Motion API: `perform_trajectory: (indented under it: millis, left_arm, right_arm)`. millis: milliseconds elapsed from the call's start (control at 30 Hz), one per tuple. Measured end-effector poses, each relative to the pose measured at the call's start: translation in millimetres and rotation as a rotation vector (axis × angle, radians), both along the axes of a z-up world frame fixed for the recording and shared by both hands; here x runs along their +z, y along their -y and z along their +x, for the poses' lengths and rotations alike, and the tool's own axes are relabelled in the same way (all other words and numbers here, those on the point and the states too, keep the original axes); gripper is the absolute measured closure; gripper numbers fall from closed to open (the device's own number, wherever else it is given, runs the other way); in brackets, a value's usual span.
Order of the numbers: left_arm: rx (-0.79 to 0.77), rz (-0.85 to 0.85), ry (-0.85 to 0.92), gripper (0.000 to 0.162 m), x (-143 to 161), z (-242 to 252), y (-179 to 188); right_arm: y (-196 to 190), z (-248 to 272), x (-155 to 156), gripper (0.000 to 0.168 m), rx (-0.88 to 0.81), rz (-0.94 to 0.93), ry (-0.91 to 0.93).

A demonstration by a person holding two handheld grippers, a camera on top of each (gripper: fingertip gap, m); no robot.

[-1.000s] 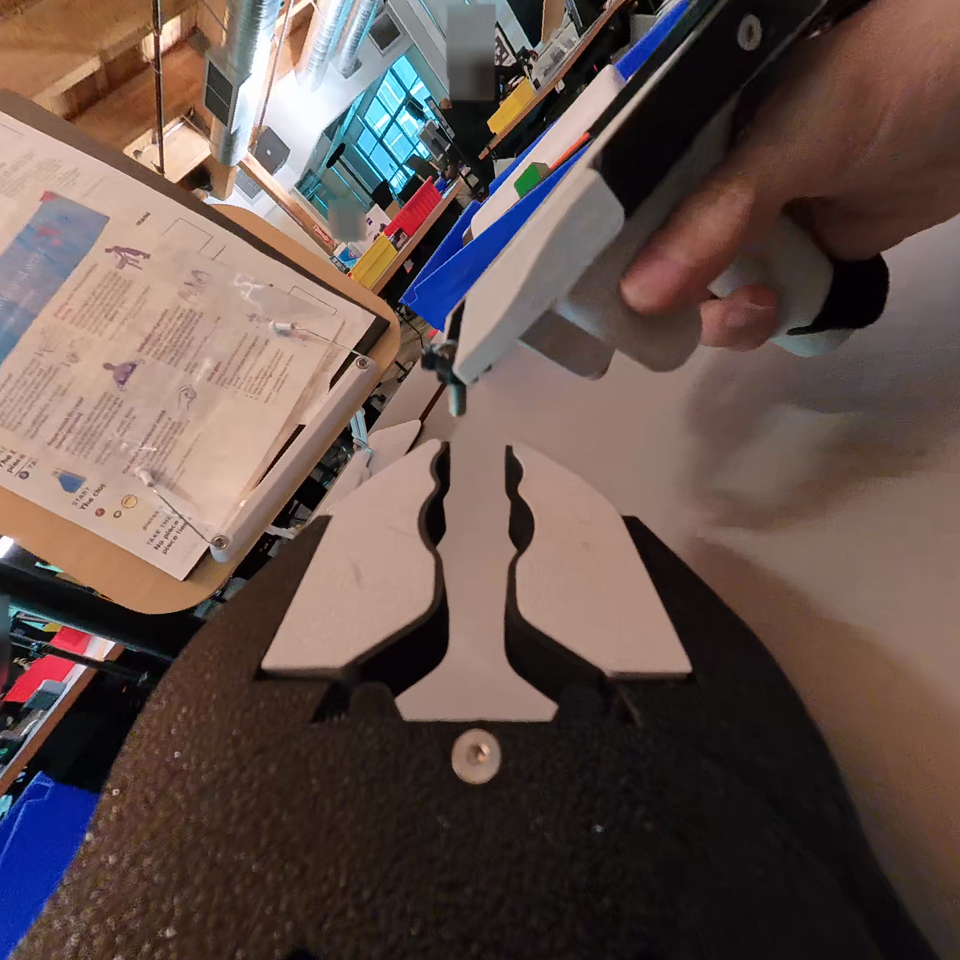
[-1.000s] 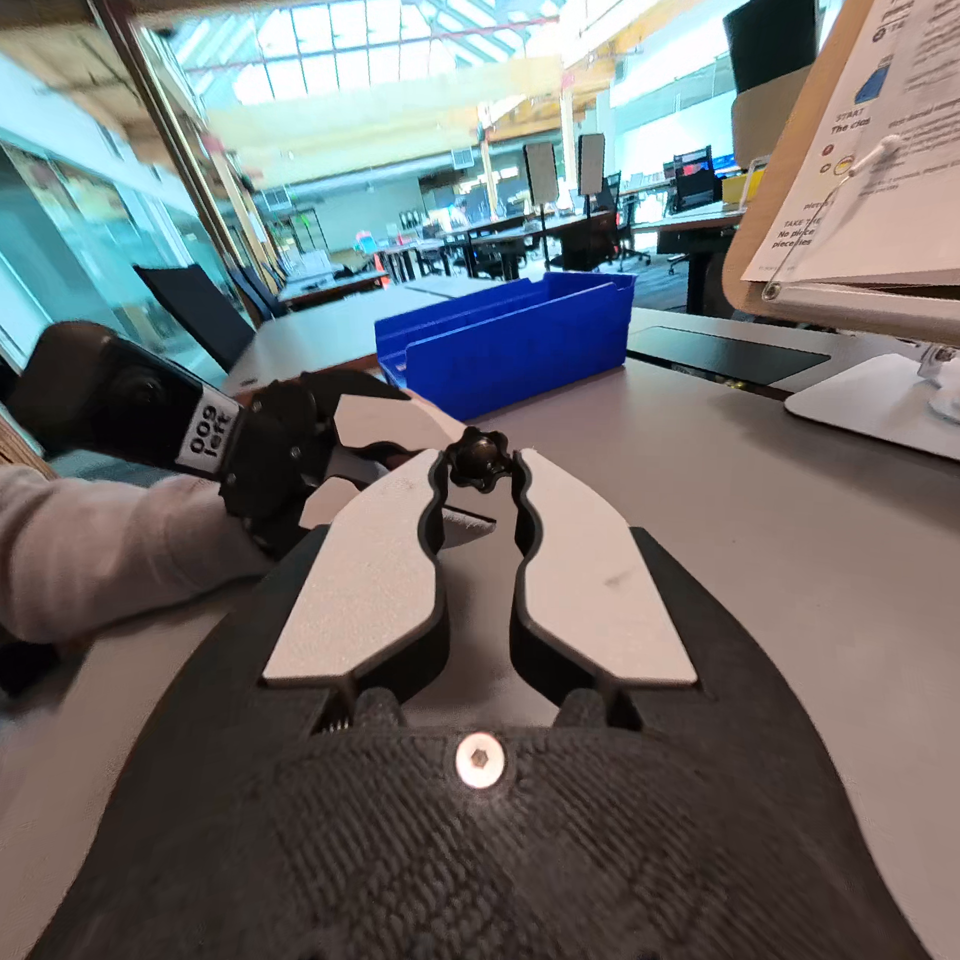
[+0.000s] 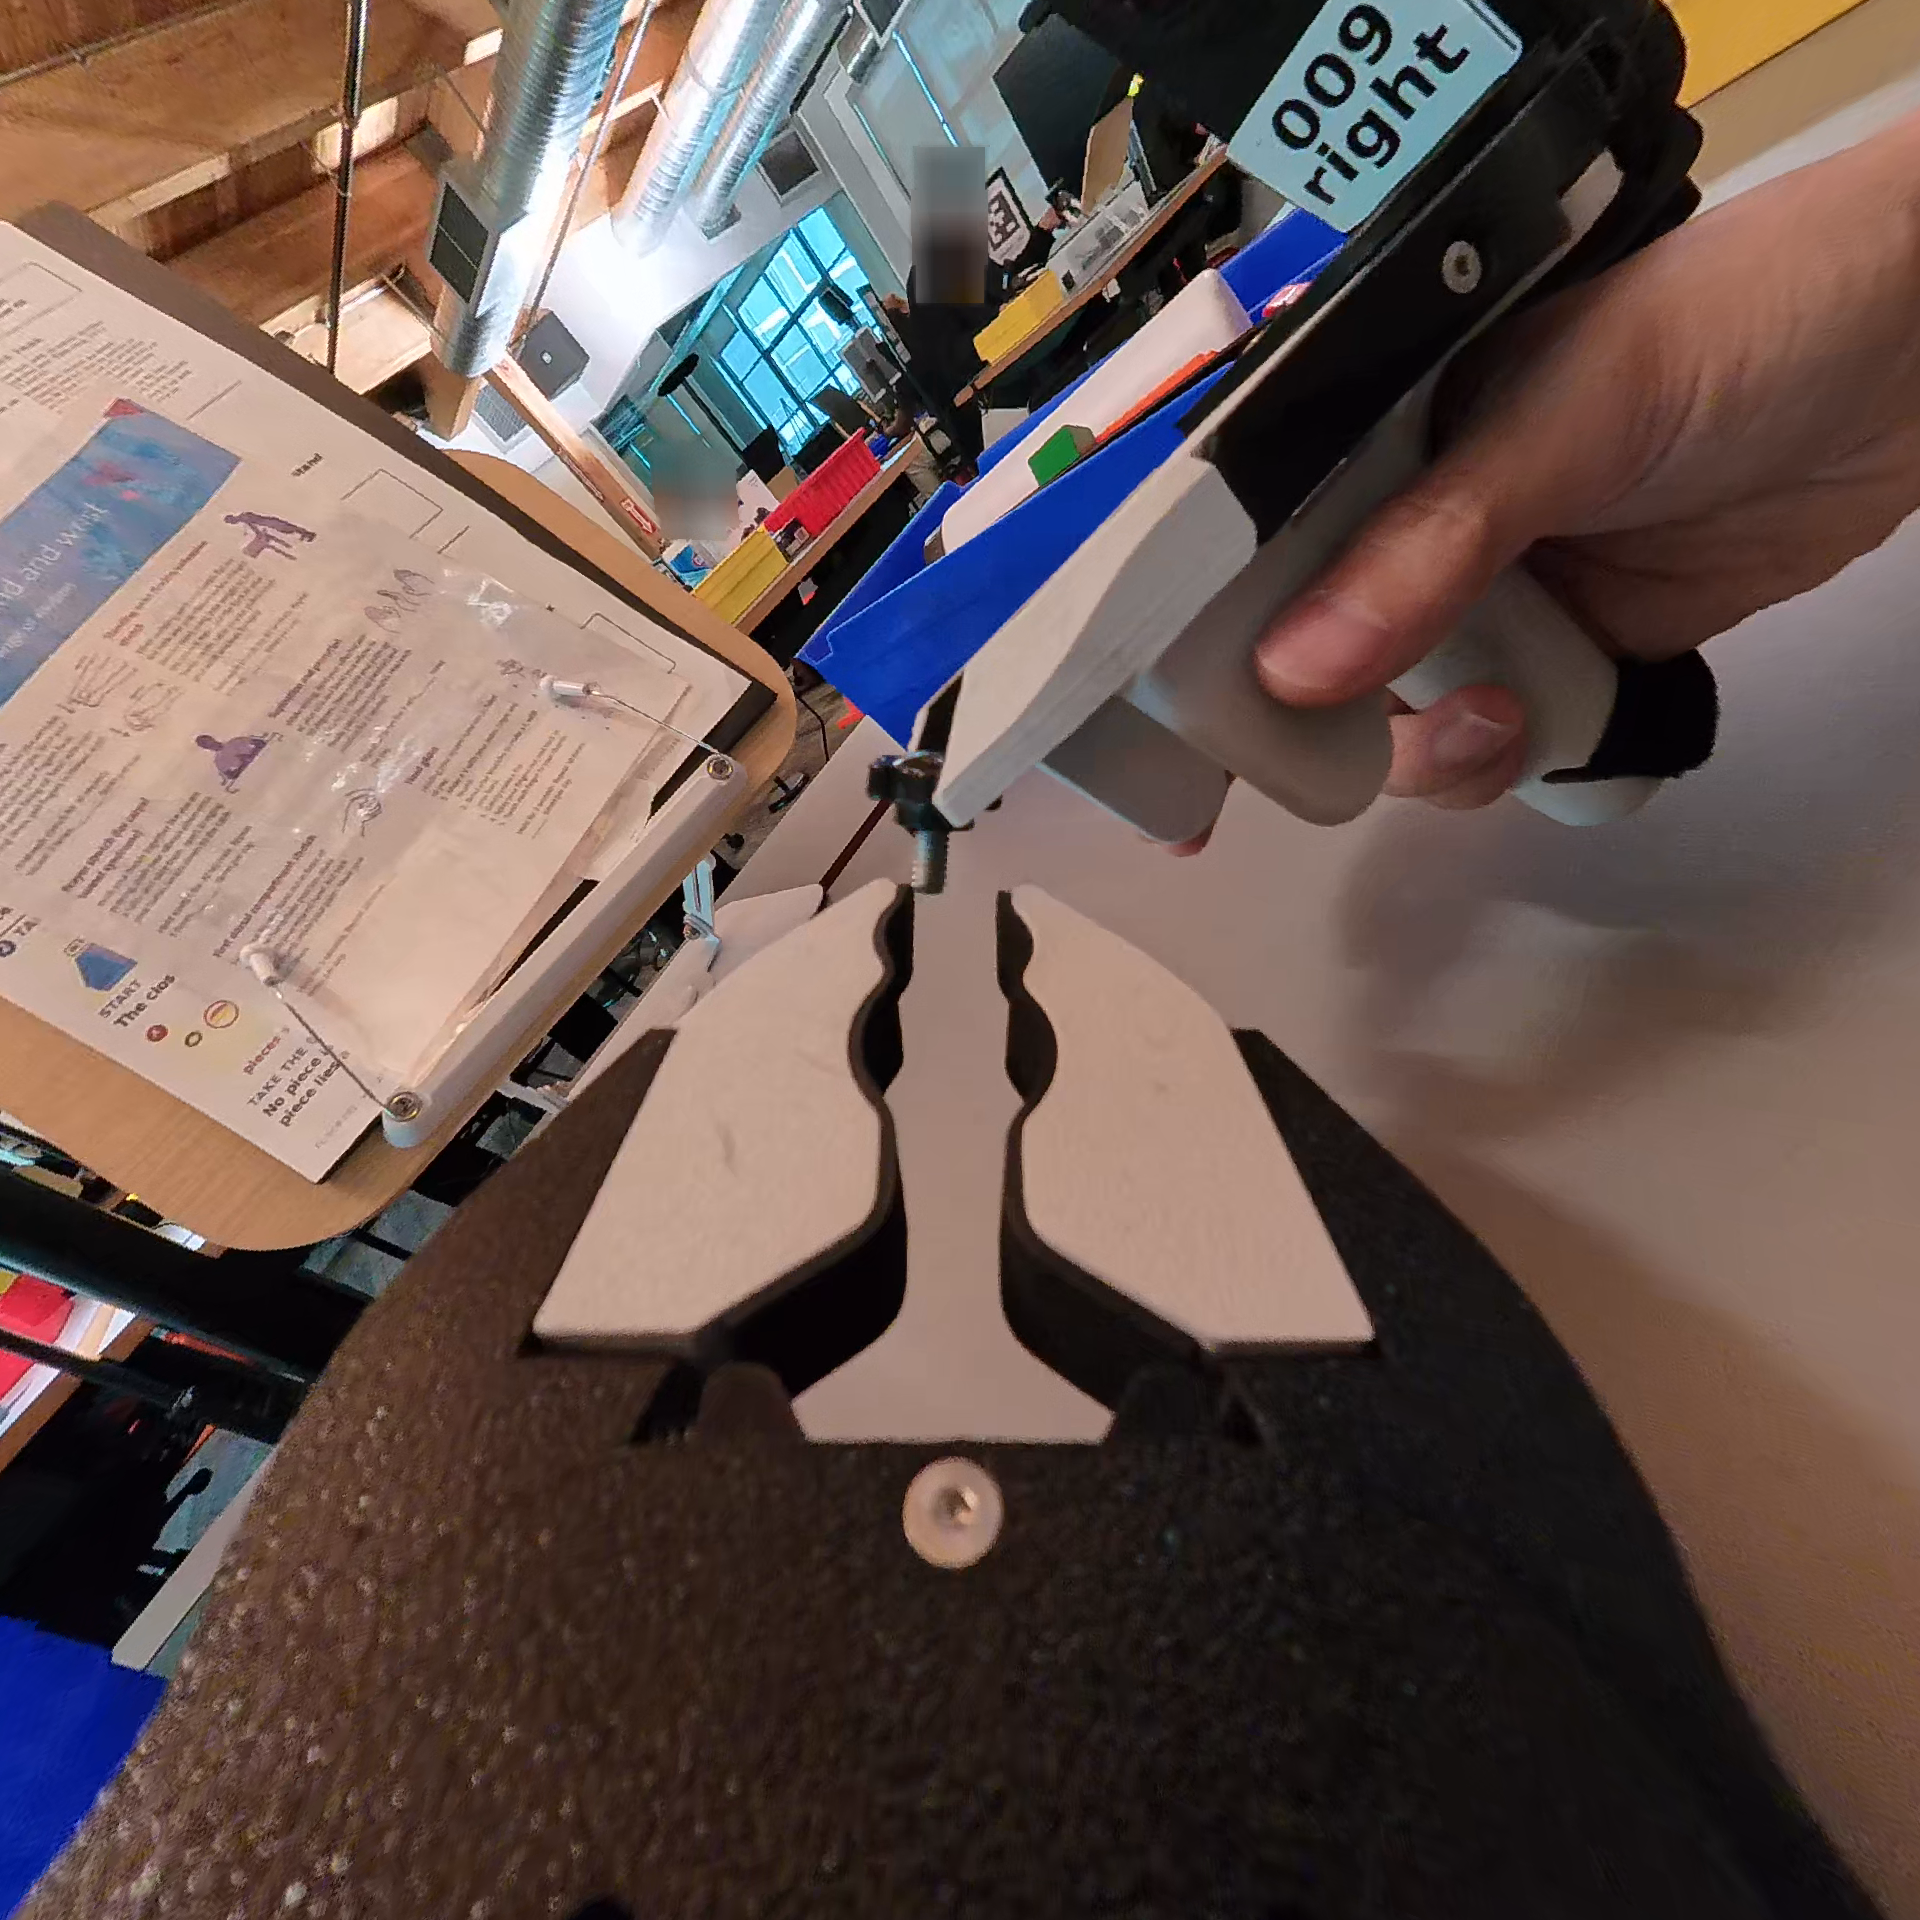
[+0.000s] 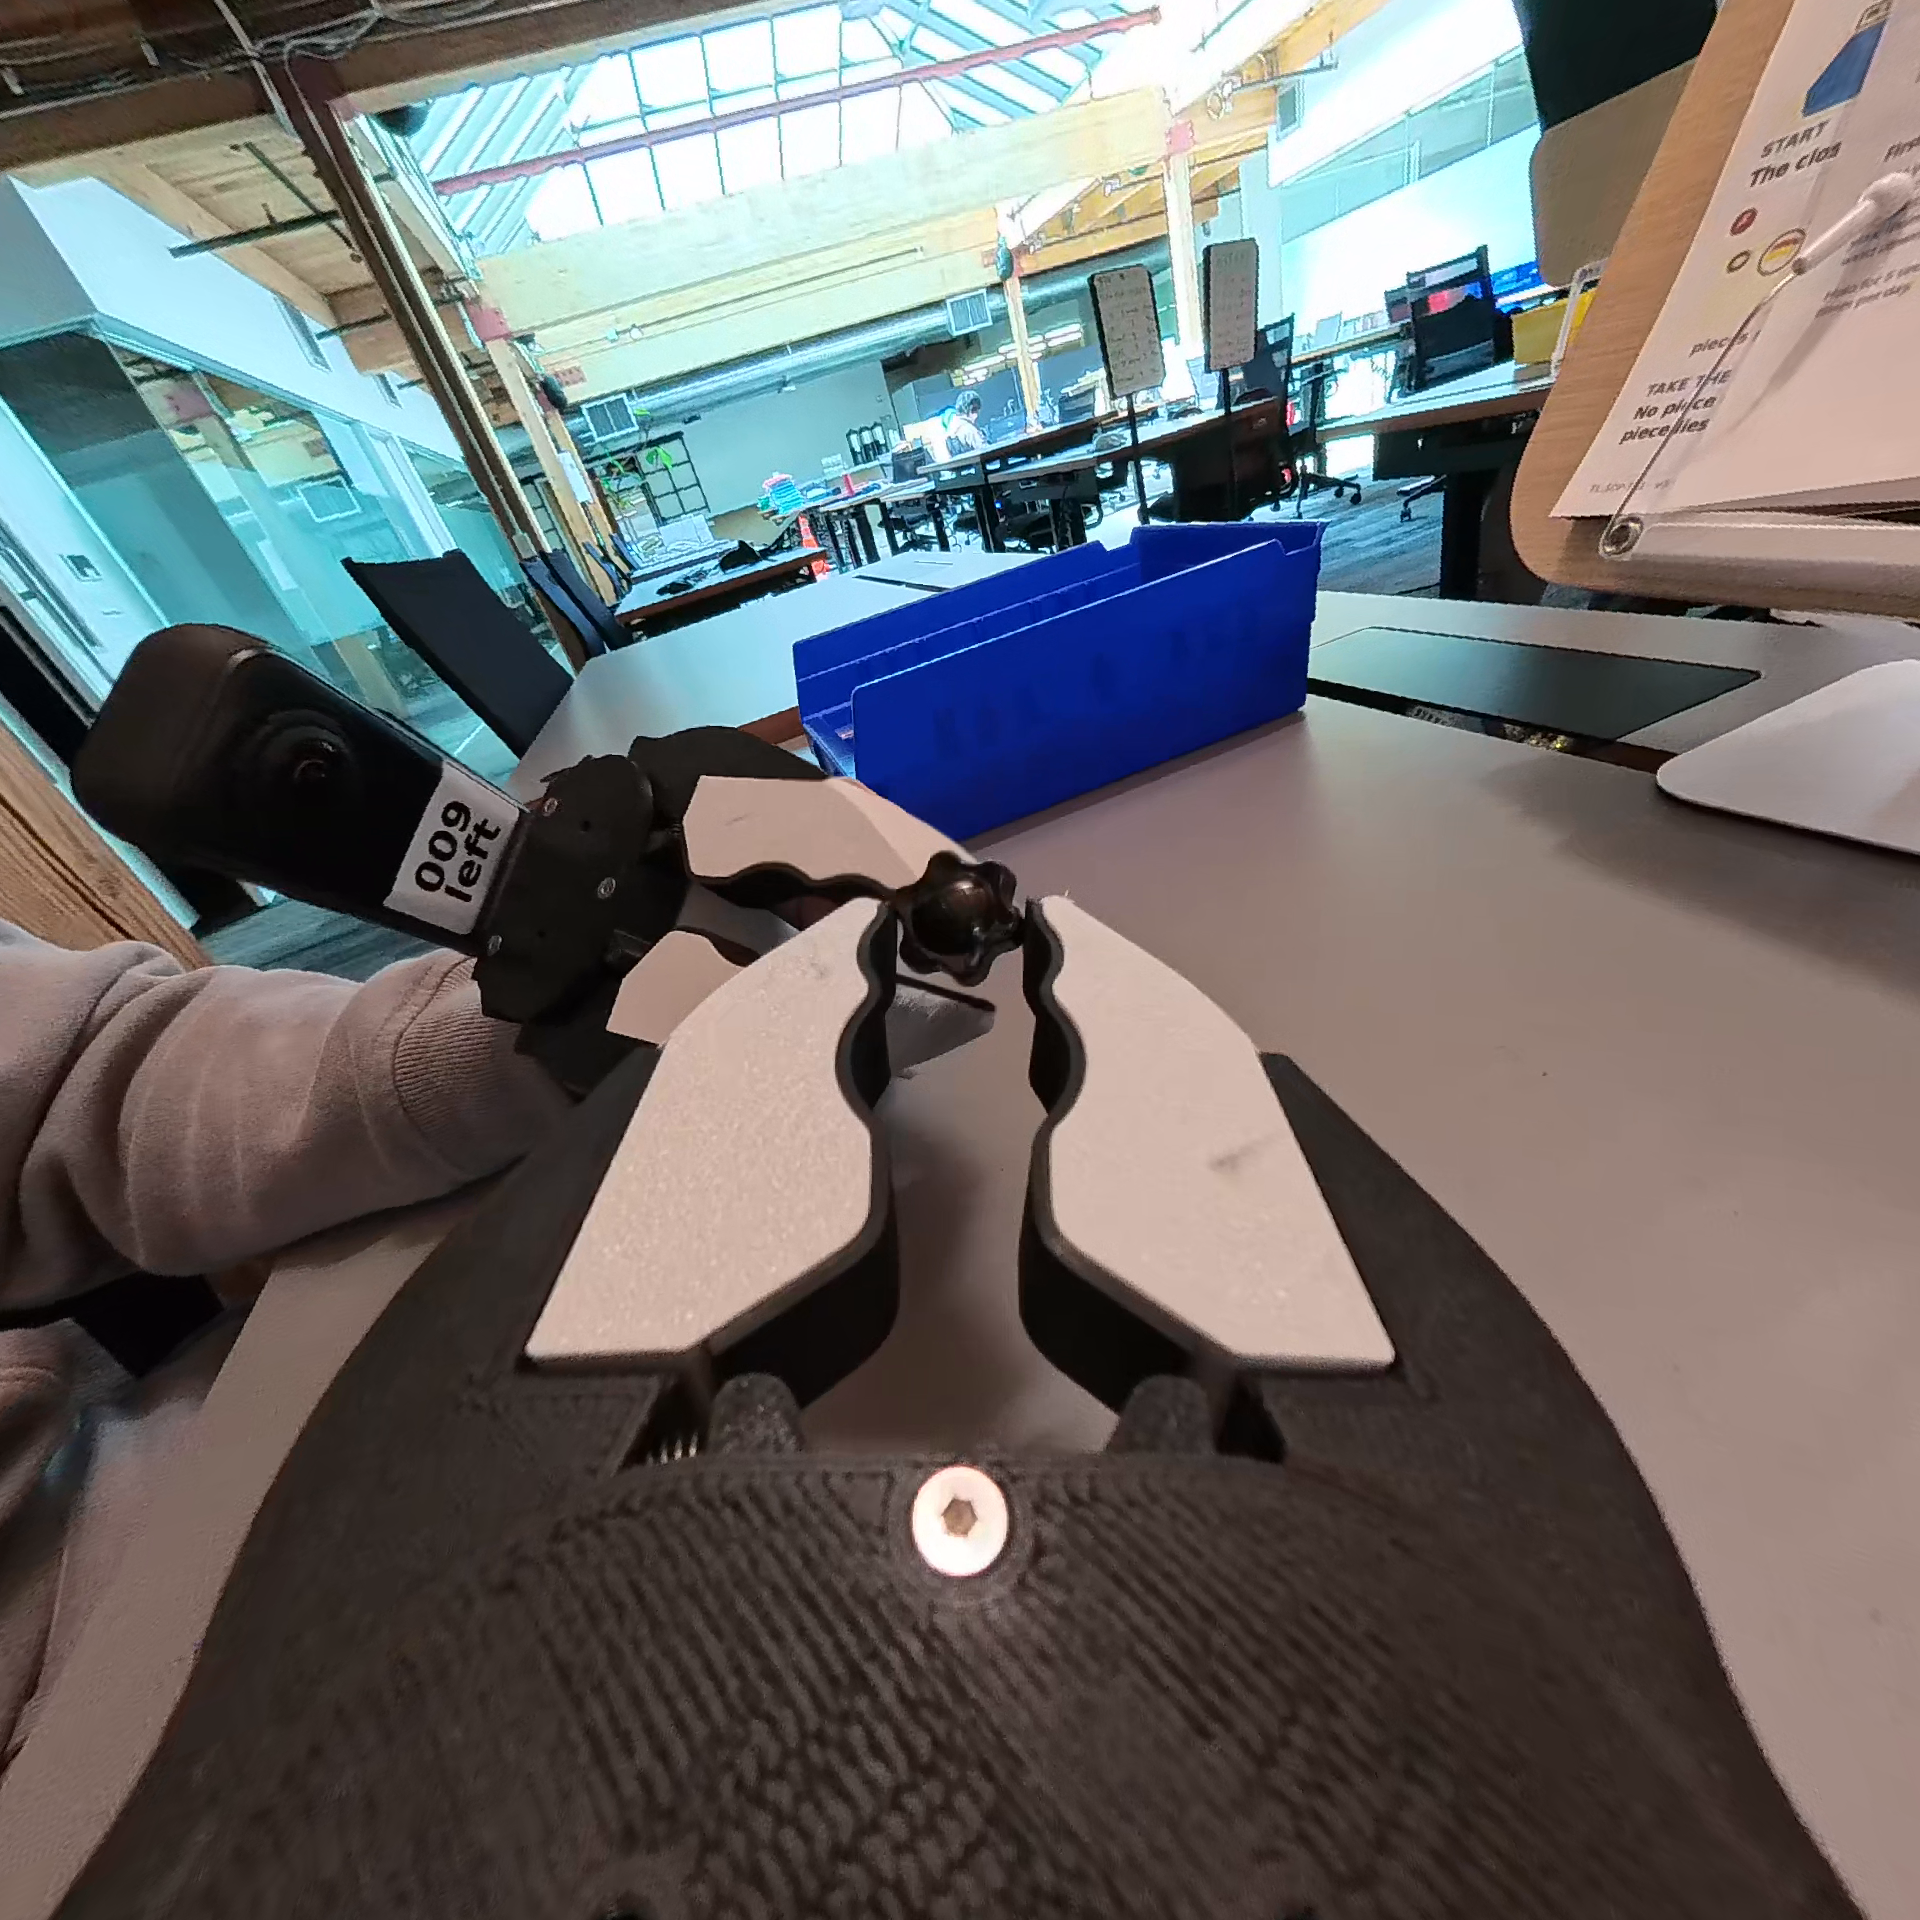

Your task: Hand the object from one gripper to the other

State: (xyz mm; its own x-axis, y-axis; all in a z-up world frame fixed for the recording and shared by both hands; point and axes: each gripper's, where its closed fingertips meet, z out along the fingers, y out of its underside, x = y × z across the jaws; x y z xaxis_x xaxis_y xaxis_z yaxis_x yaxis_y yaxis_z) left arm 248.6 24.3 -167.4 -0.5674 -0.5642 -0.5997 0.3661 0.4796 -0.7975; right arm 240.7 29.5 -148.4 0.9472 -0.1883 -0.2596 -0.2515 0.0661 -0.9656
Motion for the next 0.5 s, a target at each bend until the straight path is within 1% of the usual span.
perform_trajectory:
  millis: [100, 167, 333, 367, 433, 500]
  left_arm:
    - [0.003, 0.0, 0.005, 0.148, 1, 0, 0]
    - [0.006, 0.007, 0.001, 0.156, 0, 0, 0]
    - [0.014, 0.009, -0.015, 0.156, 0, 1, -1]
    - [0.04, 0.02, -0.001, 0.157, 1, 3, -4]
    - [0.117, 0.074, 0.071, 0.157, 4, 8, -12]
    - [0.192, 0.141, 0.148, 0.157, 8, 12, -20]
  right_arm:
    - [-2, -2, -3, 0.145, 0.01, -0.021, 0.004]
    - [-3, -2, -4, 0.145, 0.006, -0.028, 0.012]
    - [-2, -1, -5, 0.144, 0.007, -0.029, -0.001]
    - [0, 3, -6, 0.14, -0.029, -0.036, 0.006]
    - [3, 12, -9, 0.123, -0.107, -0.066, 0.02]
    - [2, 13, -9, 0.116, -0.129, -0.066, 0.004]
